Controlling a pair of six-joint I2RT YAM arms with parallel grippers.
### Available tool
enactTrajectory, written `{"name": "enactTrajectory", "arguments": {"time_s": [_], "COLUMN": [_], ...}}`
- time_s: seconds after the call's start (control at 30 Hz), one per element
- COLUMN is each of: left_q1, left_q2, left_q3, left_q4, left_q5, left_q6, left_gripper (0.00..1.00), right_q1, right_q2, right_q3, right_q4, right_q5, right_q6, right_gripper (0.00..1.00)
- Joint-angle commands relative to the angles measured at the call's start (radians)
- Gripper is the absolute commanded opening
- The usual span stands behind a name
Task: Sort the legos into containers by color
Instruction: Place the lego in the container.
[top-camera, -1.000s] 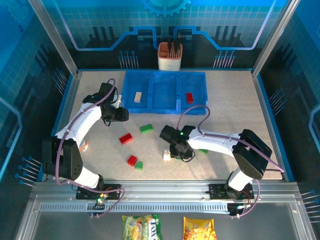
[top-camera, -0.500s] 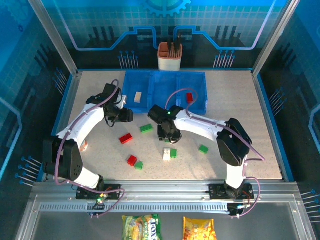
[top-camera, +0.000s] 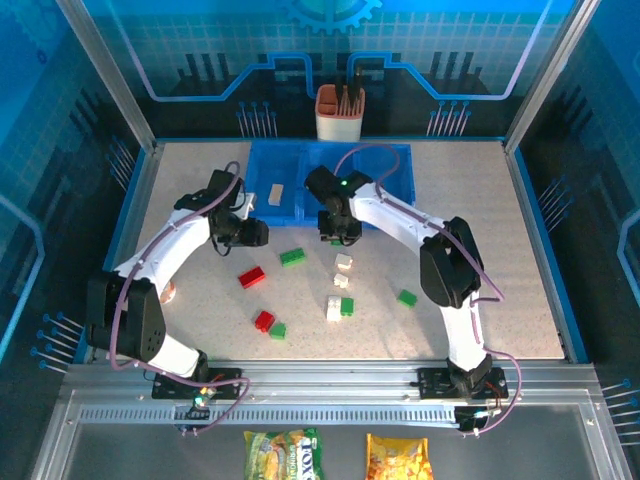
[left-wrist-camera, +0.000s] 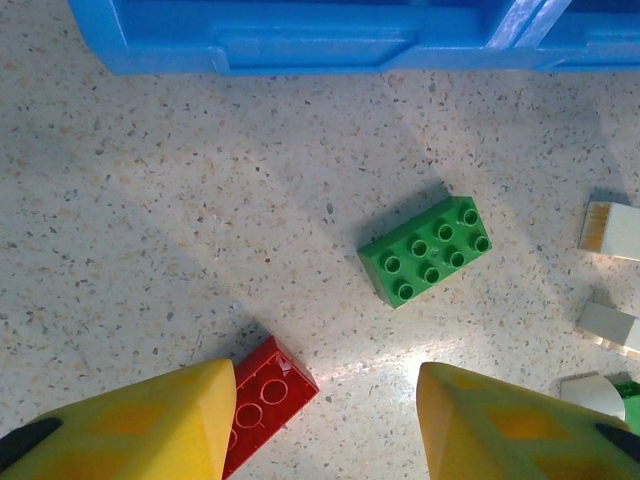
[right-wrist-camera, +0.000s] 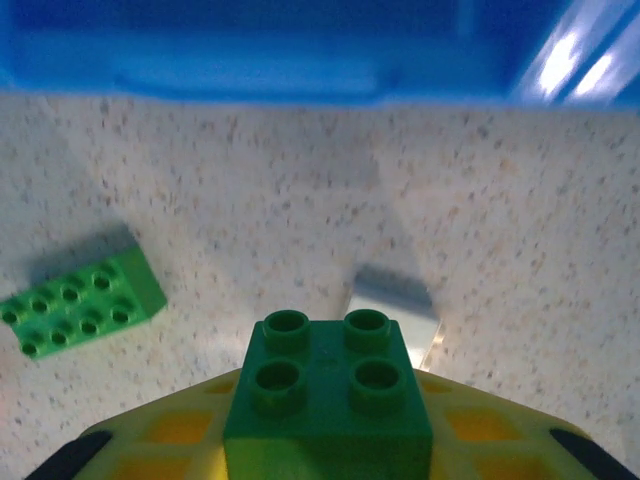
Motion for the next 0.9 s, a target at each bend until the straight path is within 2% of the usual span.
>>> {"name": "enactTrajectory", "arguments": {"time_s": [0.0, 0.2, 0.53, 0.87], "left_q1": [-0.026, -0.031, -0.031, -0.031], "left_q2": [0.002, 0.015, 0.033, 0.005], "left_q3": [-0.016, -0.006, 0.008, 0.021], "left_q4": [0.021, 0.025, 0.017, -0.002], "left_q5": [0.014, 0.015, -0.008, -0.072], "left_q6": [-0.021, -0.021, -0.016, 0.025], "left_gripper": [0.52, 0.51, 0.51, 0.52], "right_q1": [-0.03, -0.063, -0.103, -0.142], "right_q2": [0.045, 0.131, 0.365, 0.456], "right_q3": [0.091, 0.246, 0.594, 0.622], "right_q4": [-0.054, -0.078, -0.142, -0.014], "right_q5": [0.025, 0.023, 0.005, 0.012], "right_q6": [-0.058, -0.102, -0.175, -0.213], "right_gripper": [0.36, 0.36, 0.37, 0.37]}}
